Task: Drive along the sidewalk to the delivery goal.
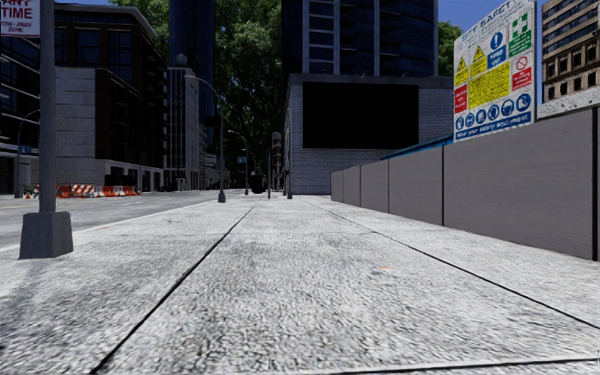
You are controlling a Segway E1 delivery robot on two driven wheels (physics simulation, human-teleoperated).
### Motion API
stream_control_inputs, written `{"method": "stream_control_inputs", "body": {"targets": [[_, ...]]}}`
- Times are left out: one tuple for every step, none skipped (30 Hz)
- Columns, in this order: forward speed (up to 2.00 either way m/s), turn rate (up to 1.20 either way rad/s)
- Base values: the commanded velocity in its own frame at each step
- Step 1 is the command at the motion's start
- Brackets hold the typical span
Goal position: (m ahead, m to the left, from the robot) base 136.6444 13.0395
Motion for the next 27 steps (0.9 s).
{"method": "stream_control_inputs", "body": {"targets": [[2.00, 0.00], [2.00, 0.00], [2.00, 0.00], [2.00, 0.00], [2.00, 0.00], [2.00, 0.00], [2.00, 0.00], [2.00, 0.00], [2.00, 0.00], [2.00, 0.00], [2.00, 0.00], [2.00, 0.00], [2.00, 0.00], [2.00, 0.00], [2.00, 0.00], [2.00, 0.00], [2.00, 0.00], [2.00, 0.00], [2.00, 0.00], [2.00, 0.00], [2.00, 0.00], [2.00, 0.00], [2.00, 0.00], [2.00, 0.00], [2.00, 0.00], [2.00, 0.00], [2.00, 0.00]]}}
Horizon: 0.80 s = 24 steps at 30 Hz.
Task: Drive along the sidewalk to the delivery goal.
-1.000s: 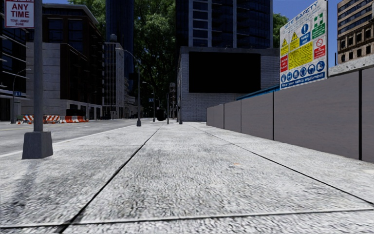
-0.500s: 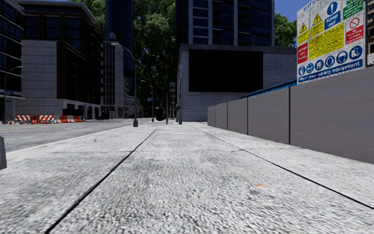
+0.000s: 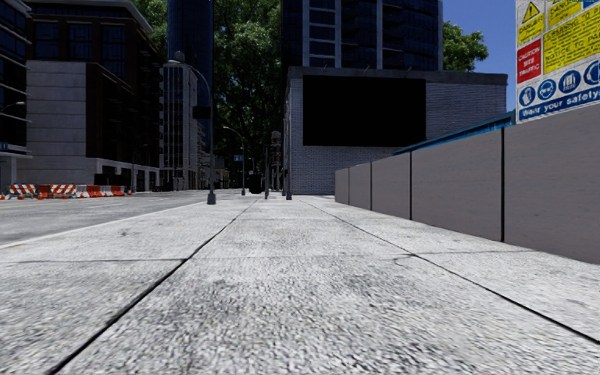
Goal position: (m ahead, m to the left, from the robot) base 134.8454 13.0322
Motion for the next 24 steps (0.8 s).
{"method": "stream_control_inputs", "body": {"targets": [[2.00, 0.00], [2.00, 0.00], [2.00, 0.00], [2.00, 0.00], [2.00, 0.00], [2.00, 0.00], [2.00, 0.00], [2.00, 0.00], [2.00, 0.00], [2.00, 0.00], [2.00, 0.00], [2.00, 0.00], [2.00, 0.00], [2.00, 0.00], [2.00, 0.00], [2.00, 0.00], [2.00, 0.00], [2.00, 0.00], [2.00, 0.00], [2.00, 0.00], [2.00, 0.00], [2.00, 0.00], [2.00, 0.00], [2.00, 0.00]]}}
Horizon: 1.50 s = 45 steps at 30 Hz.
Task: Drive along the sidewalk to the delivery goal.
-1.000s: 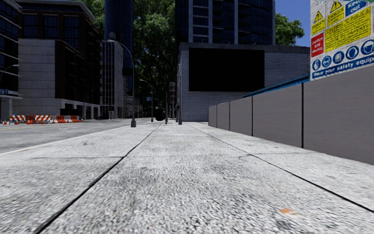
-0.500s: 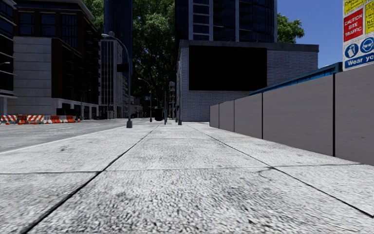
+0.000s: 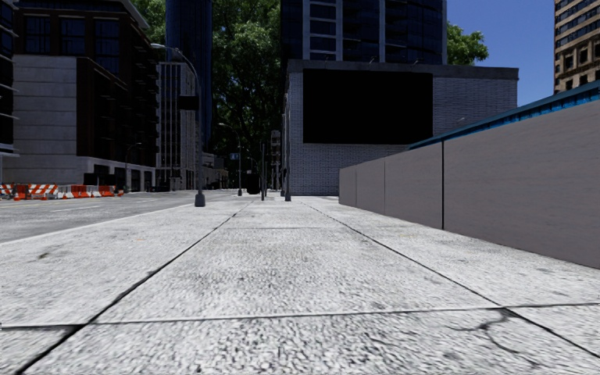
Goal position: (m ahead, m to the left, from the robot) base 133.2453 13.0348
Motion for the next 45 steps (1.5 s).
{"method": "stream_control_inputs", "body": {"targets": [[2.00, 0.00], [2.00, 0.00], [2.00, 0.00], [2.00, 0.00], [2.00, 0.00], [2.00, 0.00], [2.00, 0.00], [2.00, 0.00], [2.00, 0.00], [2.00, 0.00], [2.00, 0.00], [2.00, 0.00], [2.00, 0.00], [2.00, 0.00], [2.00, 0.00], [2.00, 0.00], [2.00, 0.00], [2.00, 0.00], [2.00, 0.00], [2.00, 0.00], [2.00, 0.00], [2.00, 0.00], [2.00, 0.00], [2.00, 0.00], [2.00, 0.00], [2.00, 0.00], [2.00, 0.00], [2.00, 0.00], [2.00, 0.00], [2.00, 0.00], [2.00, 0.00], [2.00, 0.00], [2.00, 0.00], [2.00, 0.00], [2.00, 0.00], [2.00, 0.00], [2.00, 0.00], [2.00, 0.00], [2.00, 0.00], [2.00, 0.00], [2.00, 0.00], [2.00, 0.00], [2.00, 0.00], [2.00, 0.00], [2.00, 0.00]]}}
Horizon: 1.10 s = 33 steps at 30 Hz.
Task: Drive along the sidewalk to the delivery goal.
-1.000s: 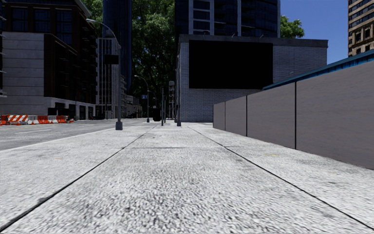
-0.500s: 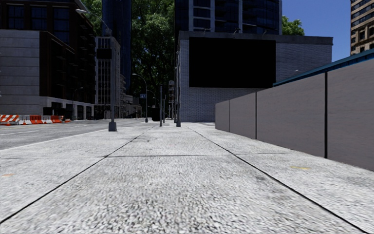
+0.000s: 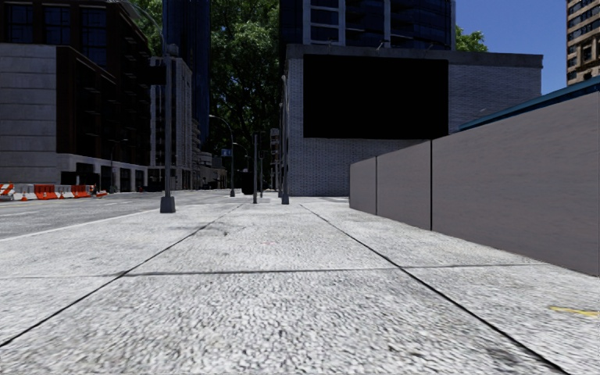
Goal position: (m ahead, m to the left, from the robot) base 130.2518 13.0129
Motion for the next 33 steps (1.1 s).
{"method": "stream_control_inputs", "body": {"targets": [[2.00, 0.00], [2.00, 0.00], [2.00, 0.00], [2.00, 0.00], [2.00, 0.00], [2.00, 0.00], [2.00, 0.00], [2.00, 0.00], [2.00, 0.00], [2.00, 0.00], [2.00, 0.00], [2.00, 0.00], [2.00, 0.00], [2.00, 0.00], [2.00, 0.00], [2.00, 0.00], [2.00, 0.00], [2.00, 0.00], [2.00, 0.00], [2.00, 0.00], [2.00, -0.05], [2.00, -0.09], [2.00, -0.14], [2.00, -0.14], [2.00, -0.16], [2.00, -0.16], [2.00, -0.16], [2.00, -0.16], [2.00, -0.16], [2.00, -0.16], [2.00, -0.16], [2.00, -0.16], [2.00, -0.16]]}}
